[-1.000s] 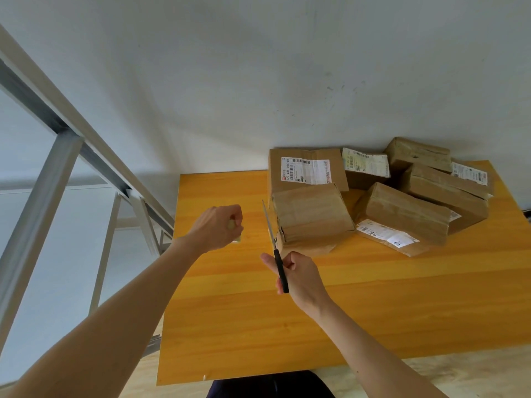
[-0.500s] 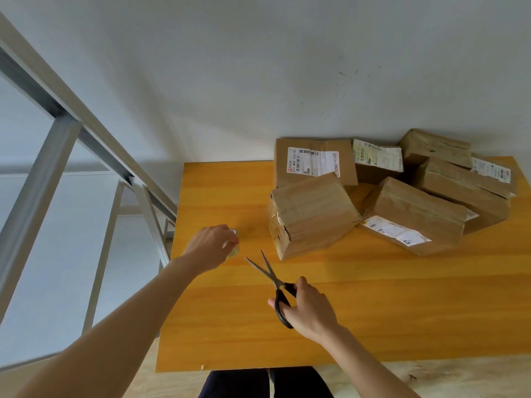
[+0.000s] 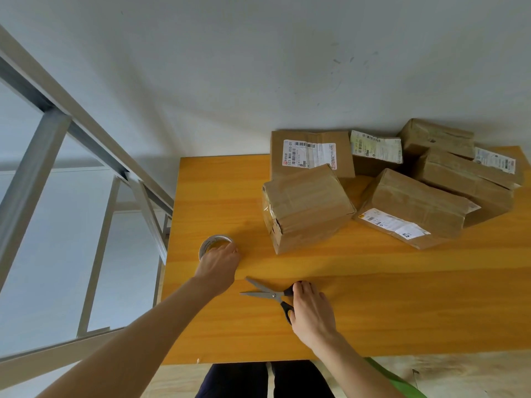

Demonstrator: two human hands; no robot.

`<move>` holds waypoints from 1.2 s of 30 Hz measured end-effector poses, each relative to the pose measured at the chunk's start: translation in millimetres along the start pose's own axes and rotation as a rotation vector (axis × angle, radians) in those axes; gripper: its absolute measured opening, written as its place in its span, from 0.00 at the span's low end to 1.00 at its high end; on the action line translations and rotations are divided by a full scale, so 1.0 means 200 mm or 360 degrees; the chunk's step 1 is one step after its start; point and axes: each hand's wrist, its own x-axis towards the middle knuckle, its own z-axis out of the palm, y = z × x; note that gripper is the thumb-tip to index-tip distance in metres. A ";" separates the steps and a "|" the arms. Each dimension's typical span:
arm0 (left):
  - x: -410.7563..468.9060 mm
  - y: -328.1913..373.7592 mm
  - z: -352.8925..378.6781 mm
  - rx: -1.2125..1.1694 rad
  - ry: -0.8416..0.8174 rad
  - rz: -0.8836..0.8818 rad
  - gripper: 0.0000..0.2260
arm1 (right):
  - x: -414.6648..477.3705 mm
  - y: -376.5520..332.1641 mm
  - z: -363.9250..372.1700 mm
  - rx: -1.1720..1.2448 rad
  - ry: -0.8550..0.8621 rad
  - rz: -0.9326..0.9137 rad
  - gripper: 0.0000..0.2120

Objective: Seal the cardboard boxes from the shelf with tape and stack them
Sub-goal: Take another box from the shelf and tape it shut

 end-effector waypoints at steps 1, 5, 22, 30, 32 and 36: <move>0.00 0.01 0.01 -0.0014 0.0006 -0.0049 0.14 | 0.00 0.00 0.00 -0.0002 0.0001 -0.0003 0.20; -0.03 0.07 -0.07 -0.0236 0.0304 -0.0221 0.17 | 0.01 0.01 -0.01 -0.0034 0.0030 -0.0011 0.16; 0.09 0.64 -0.48 -0.1879 0.0843 -0.0487 0.27 | 0.00 0.04 -0.51 0.0903 0.1625 0.0116 0.13; 0.10 0.57 -0.45 -0.1911 0.0899 -0.0269 0.21 | 0.16 -0.02 -0.86 0.0045 0.0748 -0.0489 0.29; 0.09 0.54 -0.44 -0.1906 0.0931 -0.0333 0.21 | 0.17 0.01 -0.84 -0.0104 0.0709 -0.0509 0.29; 0.06 0.49 -0.41 -0.1762 0.0923 -0.0464 0.21 | 0.18 0.05 -0.84 -0.0126 0.0788 -0.0380 0.29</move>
